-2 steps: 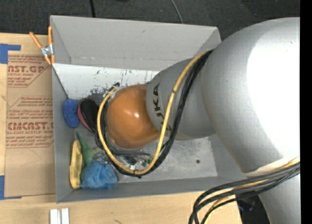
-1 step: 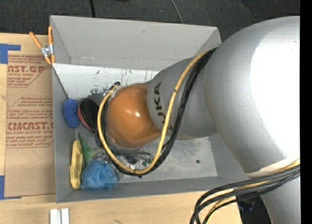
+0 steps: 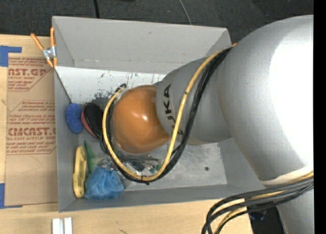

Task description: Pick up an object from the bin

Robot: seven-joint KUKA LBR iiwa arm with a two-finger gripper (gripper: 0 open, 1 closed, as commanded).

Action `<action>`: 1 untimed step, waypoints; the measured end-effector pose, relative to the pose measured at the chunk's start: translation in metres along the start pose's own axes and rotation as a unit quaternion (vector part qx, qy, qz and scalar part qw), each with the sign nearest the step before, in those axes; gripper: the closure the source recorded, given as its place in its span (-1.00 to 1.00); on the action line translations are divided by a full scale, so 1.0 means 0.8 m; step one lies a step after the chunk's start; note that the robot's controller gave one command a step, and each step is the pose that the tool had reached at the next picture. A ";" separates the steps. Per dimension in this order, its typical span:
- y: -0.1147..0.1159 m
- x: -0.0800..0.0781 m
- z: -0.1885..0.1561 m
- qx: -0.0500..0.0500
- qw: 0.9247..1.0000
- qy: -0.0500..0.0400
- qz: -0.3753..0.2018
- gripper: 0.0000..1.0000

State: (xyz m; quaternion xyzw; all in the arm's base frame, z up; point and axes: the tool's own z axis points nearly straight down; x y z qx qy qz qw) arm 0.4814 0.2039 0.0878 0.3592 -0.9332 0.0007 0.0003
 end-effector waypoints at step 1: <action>0.001 0.001 -0.027 0.000 1.000 0.001 0.000 1.00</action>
Offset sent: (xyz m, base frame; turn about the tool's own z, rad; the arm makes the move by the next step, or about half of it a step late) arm -0.0001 0.0000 0.0371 0.0000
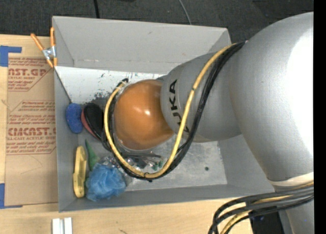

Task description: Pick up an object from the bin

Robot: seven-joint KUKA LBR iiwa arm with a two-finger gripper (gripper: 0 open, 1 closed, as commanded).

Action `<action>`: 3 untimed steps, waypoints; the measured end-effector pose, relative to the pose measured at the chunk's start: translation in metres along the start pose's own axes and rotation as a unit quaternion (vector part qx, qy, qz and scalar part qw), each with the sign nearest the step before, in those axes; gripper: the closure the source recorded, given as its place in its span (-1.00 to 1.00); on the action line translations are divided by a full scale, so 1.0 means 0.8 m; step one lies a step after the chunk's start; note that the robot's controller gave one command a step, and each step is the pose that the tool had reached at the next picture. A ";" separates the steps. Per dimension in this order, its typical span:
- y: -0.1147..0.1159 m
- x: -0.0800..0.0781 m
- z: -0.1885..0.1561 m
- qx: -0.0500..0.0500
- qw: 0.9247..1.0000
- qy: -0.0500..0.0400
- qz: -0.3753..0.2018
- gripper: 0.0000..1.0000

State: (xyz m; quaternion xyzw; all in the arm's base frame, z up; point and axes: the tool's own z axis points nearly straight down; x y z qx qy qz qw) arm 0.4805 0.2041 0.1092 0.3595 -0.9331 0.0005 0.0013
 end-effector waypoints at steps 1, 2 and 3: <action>0.000 -0.002 -0.024 0.001 1.000 -0.003 0.000 1.00; -0.001 -0.003 -0.038 0.001 1.000 -0.004 0.000 1.00; 0.000 -0.003 -0.048 0.002 1.000 -0.005 0.000 1.00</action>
Offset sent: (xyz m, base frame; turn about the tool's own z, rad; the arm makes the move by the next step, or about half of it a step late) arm 0.0001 0.0000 0.0228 0.0000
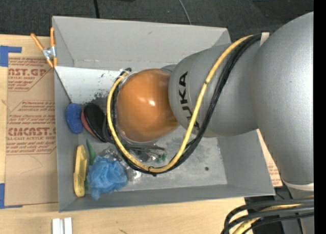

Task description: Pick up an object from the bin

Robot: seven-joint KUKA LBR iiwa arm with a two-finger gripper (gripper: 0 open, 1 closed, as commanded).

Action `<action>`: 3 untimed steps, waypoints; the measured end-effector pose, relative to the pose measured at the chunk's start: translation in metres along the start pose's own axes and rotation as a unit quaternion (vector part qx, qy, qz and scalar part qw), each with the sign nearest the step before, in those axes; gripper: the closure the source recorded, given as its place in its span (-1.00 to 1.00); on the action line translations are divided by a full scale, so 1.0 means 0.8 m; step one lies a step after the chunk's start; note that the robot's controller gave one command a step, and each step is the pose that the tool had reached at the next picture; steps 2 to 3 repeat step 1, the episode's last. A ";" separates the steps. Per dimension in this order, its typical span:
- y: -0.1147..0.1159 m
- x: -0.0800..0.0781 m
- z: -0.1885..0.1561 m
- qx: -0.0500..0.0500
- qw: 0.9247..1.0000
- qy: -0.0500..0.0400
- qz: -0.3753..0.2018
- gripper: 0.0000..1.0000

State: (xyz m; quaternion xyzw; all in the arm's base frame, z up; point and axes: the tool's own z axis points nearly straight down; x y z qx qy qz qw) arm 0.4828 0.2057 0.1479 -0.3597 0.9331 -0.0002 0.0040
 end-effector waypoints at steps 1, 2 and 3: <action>0.000 0.000 -0.006 0.000 1.000 0.001 0.000 1.00; 0.000 0.000 -0.006 0.000 1.000 0.001 0.000 1.00; 0.000 0.000 -0.006 0.000 1.000 0.001 0.000 1.00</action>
Offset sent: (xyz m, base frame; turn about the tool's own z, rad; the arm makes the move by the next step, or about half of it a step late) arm 0.0000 -0.0001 0.0157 0.0000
